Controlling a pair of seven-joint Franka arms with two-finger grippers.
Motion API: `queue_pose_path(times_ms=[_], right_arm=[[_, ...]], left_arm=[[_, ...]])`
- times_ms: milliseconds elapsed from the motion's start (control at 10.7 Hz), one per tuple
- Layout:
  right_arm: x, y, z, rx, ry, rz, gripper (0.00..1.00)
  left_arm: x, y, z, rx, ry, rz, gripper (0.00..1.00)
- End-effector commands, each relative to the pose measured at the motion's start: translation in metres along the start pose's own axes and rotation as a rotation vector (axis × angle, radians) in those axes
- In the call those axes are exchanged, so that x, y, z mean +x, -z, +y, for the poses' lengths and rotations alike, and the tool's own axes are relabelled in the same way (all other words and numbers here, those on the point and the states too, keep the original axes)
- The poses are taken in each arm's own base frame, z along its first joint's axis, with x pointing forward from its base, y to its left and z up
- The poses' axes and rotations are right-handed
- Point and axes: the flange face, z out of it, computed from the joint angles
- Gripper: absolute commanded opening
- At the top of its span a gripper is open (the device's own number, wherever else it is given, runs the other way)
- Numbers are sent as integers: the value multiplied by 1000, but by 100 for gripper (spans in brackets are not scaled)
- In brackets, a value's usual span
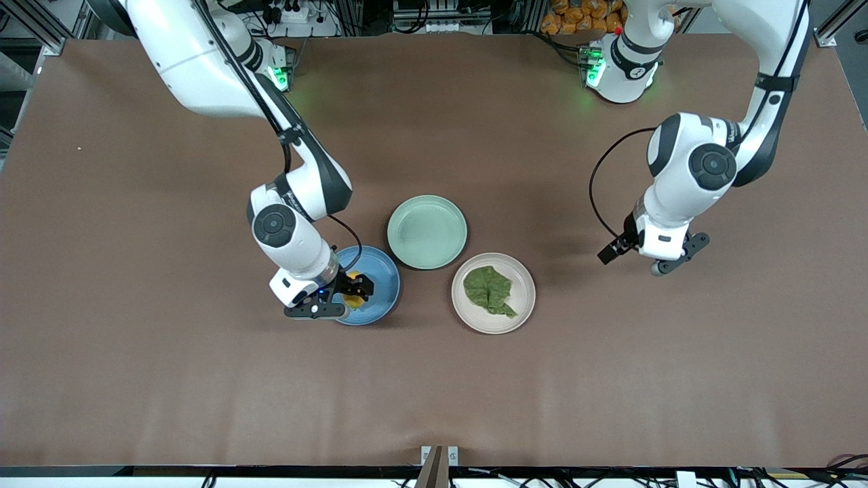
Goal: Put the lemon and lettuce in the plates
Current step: 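Release the lettuce onto the cream plate while the right gripper lowers the lemon, then open the right gripper over the blue plate and lift away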
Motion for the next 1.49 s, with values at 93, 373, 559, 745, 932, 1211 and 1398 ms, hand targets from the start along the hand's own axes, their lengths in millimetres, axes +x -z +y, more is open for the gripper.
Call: queue_pose_path(times_ms=[93,373,559,745,932,1211,1398], right_arm=[[8,58,23,-26,-2,-47,100],[15,100,53,-43,26,-72,100],[17,120,73,-50,45,-99,100],[21,139,100,-54,53,-109,100],[23,159,126,-69,53,-113,100],[22,185,176,-81,43,-112,100],[23,204,199,-82,27,-88,100]], left_arm=[[-9,26,-9,-29,-105,28,100],[8,59,-15,-32,-302,62,100],[24,88,-28,-3,-443,41,100],[24,124,-33,19,-497,18,100],[19,158,-31,18,-500,31,100],[28,190,-24,-10,-495,69,100],[26,192,-20,-13,-485,73,100]])
